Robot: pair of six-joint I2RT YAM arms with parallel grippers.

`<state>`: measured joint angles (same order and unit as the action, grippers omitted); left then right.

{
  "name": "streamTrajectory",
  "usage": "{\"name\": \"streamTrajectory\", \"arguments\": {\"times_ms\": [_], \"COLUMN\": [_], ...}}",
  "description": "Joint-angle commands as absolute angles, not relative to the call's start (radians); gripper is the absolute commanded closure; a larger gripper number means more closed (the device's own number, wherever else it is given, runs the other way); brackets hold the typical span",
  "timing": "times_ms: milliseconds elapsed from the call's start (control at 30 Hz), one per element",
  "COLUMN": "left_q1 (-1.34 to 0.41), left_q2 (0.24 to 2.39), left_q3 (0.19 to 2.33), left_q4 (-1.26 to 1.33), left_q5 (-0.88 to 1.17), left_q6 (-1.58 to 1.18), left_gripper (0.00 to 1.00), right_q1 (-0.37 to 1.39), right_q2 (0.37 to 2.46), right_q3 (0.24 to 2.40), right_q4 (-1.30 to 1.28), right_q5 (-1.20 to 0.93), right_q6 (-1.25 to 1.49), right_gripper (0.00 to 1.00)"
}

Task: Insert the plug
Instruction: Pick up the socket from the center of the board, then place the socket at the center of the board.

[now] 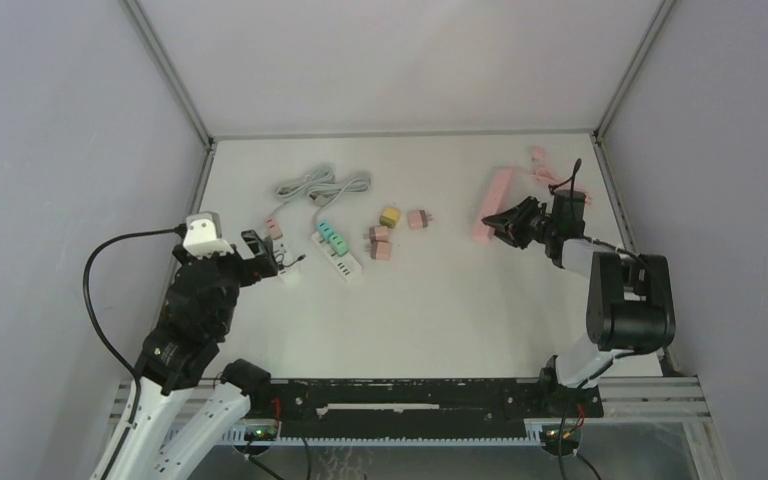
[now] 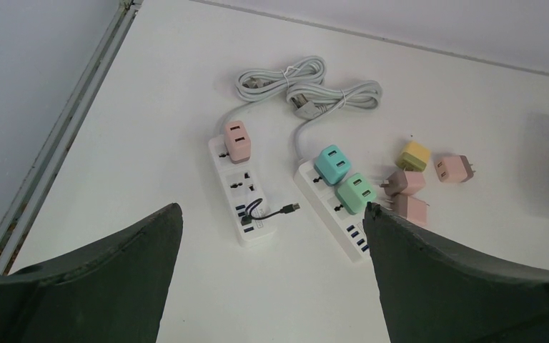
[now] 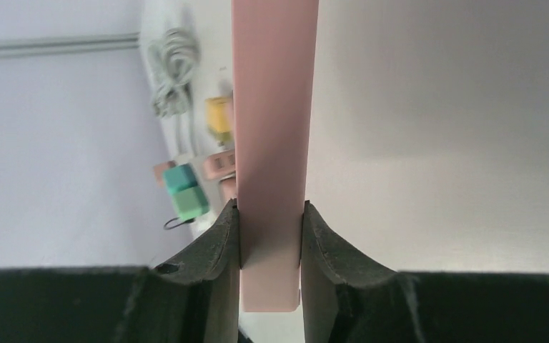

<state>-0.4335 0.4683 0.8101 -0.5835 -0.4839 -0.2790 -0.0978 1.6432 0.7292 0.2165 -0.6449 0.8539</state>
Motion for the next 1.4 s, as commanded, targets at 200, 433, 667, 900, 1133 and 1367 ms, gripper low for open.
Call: {"name": "streamTrajectory", "arguments": {"times_ms": [200, 433, 667, 900, 1133, 1367], "left_q1": [-0.426, -0.425, -0.425, -0.426, -0.425, -0.426], "left_q2": [0.448, 0.453, 0.453, 0.454, 0.463, 0.469], "left_q3": [0.781, 0.781, 0.778, 0.779, 0.779, 0.779], "left_q4": [-0.537, -0.538, -0.540, -0.540, -0.538, -0.538], "left_q5": [-0.476, -0.481, -0.480, -0.473, -0.465, -0.458], "left_q6": [-0.256, -0.256, -0.256, -0.257, -0.257, -0.258], "left_gripper": [0.00, 0.00, 0.00, 0.00, 0.00, 0.00], "right_q1": [-0.124, -0.110, -0.050, -0.043, -0.029, -0.023], "right_q2": [1.487, 1.574, 1.600, 1.595, 1.522, 1.413], "right_q3": [1.058, 1.331, 1.222, 0.912, 0.645, 0.399], "right_q4": [0.204, 0.345, 0.397, 0.572, 0.593, 0.567], "right_q5": [-0.761, -0.824, -0.803, -0.790, -0.781, -0.752], "right_q6": [0.847, 0.993, 0.991, 1.026, 0.988, 0.994], "right_gripper": [1.00, 1.00, 1.00, 1.00, 1.00, 1.00]}}
